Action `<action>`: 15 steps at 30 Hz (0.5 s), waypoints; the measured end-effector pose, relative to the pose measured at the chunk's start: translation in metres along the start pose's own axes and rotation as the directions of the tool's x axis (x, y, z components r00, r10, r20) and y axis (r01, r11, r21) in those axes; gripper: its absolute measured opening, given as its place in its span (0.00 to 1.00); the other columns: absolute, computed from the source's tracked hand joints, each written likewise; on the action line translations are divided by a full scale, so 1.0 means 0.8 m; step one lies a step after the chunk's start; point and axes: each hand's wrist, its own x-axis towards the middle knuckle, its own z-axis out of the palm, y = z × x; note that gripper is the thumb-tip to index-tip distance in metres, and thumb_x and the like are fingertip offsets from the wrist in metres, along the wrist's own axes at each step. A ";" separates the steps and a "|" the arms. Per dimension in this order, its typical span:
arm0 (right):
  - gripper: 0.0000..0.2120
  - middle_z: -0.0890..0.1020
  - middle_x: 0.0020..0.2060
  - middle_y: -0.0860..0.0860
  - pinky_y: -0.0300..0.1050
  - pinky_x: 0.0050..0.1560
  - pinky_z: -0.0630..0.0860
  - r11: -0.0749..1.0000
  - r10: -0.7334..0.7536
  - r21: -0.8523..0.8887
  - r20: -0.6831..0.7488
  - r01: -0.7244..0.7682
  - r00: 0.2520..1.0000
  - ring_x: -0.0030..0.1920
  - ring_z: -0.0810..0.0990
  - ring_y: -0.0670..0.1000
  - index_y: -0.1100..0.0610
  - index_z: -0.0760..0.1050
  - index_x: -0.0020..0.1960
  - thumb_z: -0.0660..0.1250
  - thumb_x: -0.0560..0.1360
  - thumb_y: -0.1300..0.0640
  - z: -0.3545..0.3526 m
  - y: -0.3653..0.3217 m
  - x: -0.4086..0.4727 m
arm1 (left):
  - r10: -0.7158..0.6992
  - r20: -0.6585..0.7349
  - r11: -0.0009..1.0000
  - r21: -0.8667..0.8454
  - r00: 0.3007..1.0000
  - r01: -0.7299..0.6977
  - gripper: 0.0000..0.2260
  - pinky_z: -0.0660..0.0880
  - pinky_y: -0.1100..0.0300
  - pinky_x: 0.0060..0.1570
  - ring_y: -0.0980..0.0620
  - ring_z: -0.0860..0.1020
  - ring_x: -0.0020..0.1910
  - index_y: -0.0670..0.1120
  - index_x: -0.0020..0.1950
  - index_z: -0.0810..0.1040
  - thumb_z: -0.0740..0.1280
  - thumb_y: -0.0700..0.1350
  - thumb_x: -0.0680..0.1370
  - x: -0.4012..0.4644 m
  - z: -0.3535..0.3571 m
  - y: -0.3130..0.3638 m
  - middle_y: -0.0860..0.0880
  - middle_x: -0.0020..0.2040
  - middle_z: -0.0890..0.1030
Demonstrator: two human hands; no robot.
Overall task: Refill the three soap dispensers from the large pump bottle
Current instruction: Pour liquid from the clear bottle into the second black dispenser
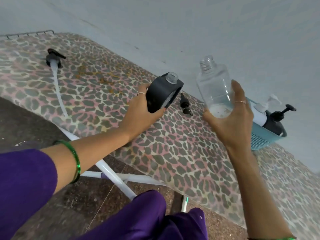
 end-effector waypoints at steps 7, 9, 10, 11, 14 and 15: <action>0.42 0.72 0.65 0.57 0.63 0.59 0.72 0.961 -0.091 -0.249 0.113 0.117 0.989 0.60 0.74 0.61 0.47 0.57 0.76 0.72 0.66 0.48 0.004 0.000 0.028 | -0.002 0.006 1.000 0.027 1.000 0.002 0.26 0.67 0.82 0.43 0.81 0.70 0.49 0.44 0.69 0.65 0.72 0.43 0.75 -0.001 -0.002 -0.001 0.68 0.52 0.70; 0.43 0.71 0.66 0.56 0.63 0.62 0.69 0.950 -0.088 -0.288 0.131 0.123 0.988 0.62 0.72 0.59 0.47 0.56 0.77 0.72 0.66 0.47 0.001 0.000 0.035 | -0.018 -0.001 1.000 0.024 1.000 0.018 0.26 0.66 0.83 0.43 0.82 0.69 0.48 0.45 0.69 0.66 0.73 0.44 0.74 -0.001 -0.001 -0.001 0.69 0.51 0.69; 0.44 0.71 0.67 0.56 0.62 0.63 0.68 0.945 -0.086 -0.302 0.145 0.126 0.986 0.63 0.72 0.59 0.47 0.56 0.77 0.72 0.66 0.47 0.001 -0.002 0.037 | -0.024 -0.004 1.000 0.020 1.000 0.025 0.27 0.65 0.84 0.43 0.83 0.69 0.48 0.46 0.69 0.66 0.73 0.44 0.74 -0.002 -0.002 -0.001 0.70 0.51 0.69; 0.44 0.70 0.68 0.56 0.62 0.64 0.67 0.940 -0.086 -0.313 0.161 0.133 0.983 0.64 0.72 0.59 0.47 0.55 0.77 0.72 0.67 0.46 0.000 -0.003 0.040 | -0.022 -0.007 0.999 0.024 1.000 0.022 0.27 0.65 0.85 0.43 0.84 0.68 0.48 0.46 0.69 0.66 0.73 0.44 0.74 -0.002 -0.002 -0.003 0.70 0.51 0.69; 0.43 0.70 0.68 0.55 0.63 0.66 0.65 0.923 -0.107 -0.346 0.189 0.168 0.976 0.64 0.72 0.58 0.46 0.54 0.78 0.70 0.68 0.45 0.000 -0.003 0.046 | -0.017 -0.015 0.997 0.073 1.000 0.018 0.27 0.63 0.86 0.40 0.85 0.67 0.45 0.45 0.69 0.67 0.74 0.45 0.73 -0.002 0.001 -0.007 0.65 0.51 0.72; 0.43 0.70 0.68 0.55 0.64 0.66 0.64 0.919 -0.114 -0.354 0.190 0.176 0.975 0.64 0.72 0.58 0.46 0.54 0.78 0.70 0.68 0.44 -0.001 -0.002 0.048 | -0.023 -0.020 0.997 0.077 1.000 0.024 0.27 0.64 0.86 0.39 0.85 0.68 0.44 0.44 0.68 0.67 0.74 0.45 0.73 -0.002 0.001 -0.006 0.64 0.51 0.72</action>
